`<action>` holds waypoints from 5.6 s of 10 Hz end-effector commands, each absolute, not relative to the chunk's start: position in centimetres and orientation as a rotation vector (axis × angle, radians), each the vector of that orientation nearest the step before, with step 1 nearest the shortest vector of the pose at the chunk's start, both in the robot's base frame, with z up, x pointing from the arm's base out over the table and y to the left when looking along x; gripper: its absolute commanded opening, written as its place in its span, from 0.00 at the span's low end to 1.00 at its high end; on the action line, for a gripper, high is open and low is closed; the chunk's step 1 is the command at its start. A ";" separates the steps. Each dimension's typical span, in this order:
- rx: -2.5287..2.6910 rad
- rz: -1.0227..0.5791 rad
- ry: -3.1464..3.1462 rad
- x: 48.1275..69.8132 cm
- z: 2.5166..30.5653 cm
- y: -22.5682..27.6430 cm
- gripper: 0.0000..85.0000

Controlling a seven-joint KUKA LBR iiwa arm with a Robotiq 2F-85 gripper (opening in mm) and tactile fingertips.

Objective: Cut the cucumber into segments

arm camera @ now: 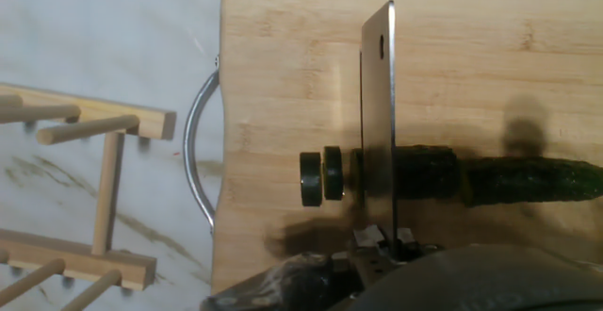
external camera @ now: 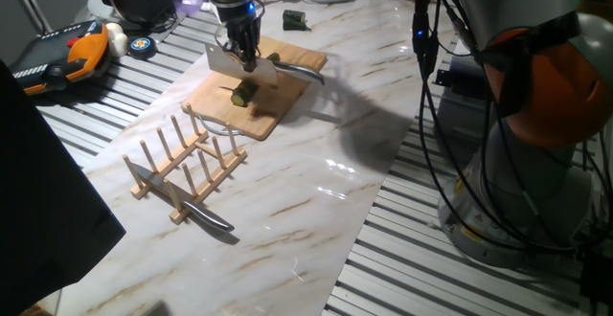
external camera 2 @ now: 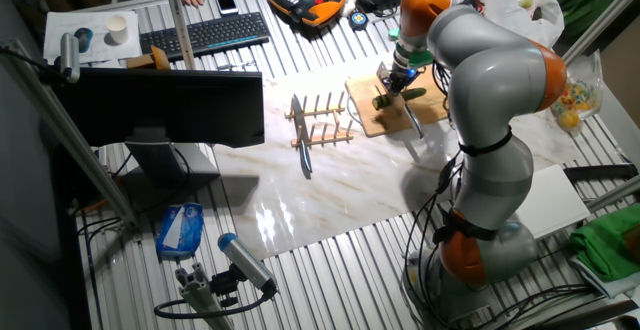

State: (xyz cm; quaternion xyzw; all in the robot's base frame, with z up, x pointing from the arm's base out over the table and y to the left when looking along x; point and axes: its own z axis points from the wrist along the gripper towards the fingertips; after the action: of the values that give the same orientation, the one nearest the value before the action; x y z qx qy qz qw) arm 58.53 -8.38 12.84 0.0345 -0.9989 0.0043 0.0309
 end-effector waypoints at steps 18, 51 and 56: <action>0.161 0.002 -3.073 59.1 12.3 -10.2 0.01; 0.085 -0.014 -2.954 61.1 11.5 -10.0 0.01; 0.093 -0.026 -2.949 61.7 10.6 -10.4 0.01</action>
State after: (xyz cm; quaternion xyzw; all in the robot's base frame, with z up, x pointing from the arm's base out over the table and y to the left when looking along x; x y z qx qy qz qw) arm 61.72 -10.38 10.56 0.0315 -0.9949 -0.0088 0.0951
